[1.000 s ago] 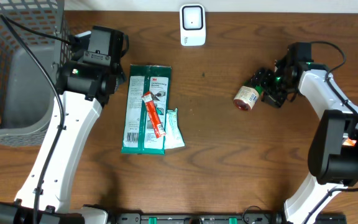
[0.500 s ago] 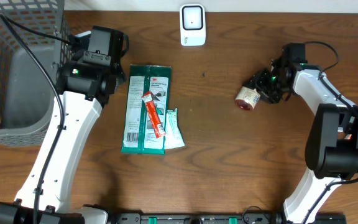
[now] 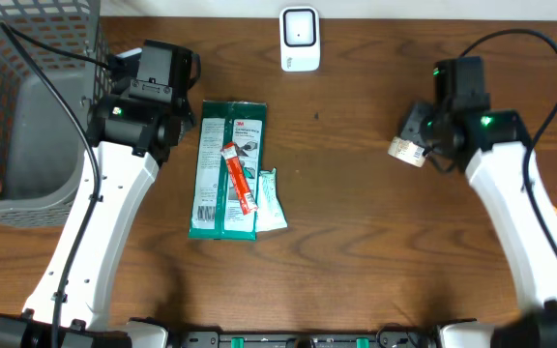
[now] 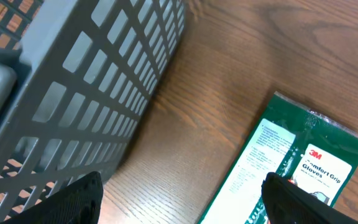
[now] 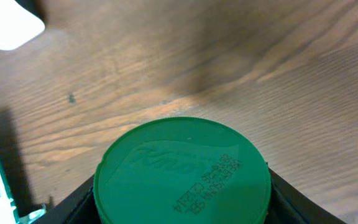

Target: Scan the item barcode

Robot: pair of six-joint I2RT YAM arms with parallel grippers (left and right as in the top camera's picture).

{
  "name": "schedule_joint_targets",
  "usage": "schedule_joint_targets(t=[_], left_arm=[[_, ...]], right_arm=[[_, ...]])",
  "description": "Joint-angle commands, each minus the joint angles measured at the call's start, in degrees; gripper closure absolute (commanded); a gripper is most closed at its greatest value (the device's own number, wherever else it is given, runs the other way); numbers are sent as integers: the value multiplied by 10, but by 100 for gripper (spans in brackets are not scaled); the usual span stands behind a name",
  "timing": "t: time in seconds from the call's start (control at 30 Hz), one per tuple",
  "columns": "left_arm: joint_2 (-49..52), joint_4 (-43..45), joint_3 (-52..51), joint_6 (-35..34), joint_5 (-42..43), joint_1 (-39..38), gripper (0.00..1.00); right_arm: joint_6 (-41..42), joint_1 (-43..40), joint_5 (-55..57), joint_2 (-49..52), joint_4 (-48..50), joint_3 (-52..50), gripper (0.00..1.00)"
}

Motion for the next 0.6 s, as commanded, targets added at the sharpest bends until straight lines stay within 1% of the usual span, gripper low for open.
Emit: schedule_joint_targets(t=[0.0, 0.07, 0.13, 0.23, 0.27, 0.33, 0.4, 0.43, 0.57], left_arm=[[3, -2, -3, 7, -9, 1, 18], [3, -2, -3, 7, -9, 1, 18], [3, -2, -3, 7, -9, 1, 18], [3, -2, -3, 7, -9, 1, 18], [3, -2, -3, 7, -9, 1, 18], [3, -2, -3, 7, -9, 1, 18], [3, -2, -3, 7, -9, 1, 18], [3, -2, -3, 7, -9, 1, 18], [3, -2, -3, 7, -9, 1, 18]], right_arm=[[64, 79, 219, -44, -17, 4, 64], [110, 119, 275, -50, -31, 3, 68], [176, 160, 332, -47, -47, -1, 71], [255, 215, 416, -38, -33, -35, 73], [271, 233, 444, -35, -15, -54, 71], [283, 268, 501, -28, 41, -99, 73], [283, 292, 556, -17, 108, -147, 77], [283, 300, 574, -10, 140, -167, 81], [283, 304, 584, 20, 254, -230, 87]])
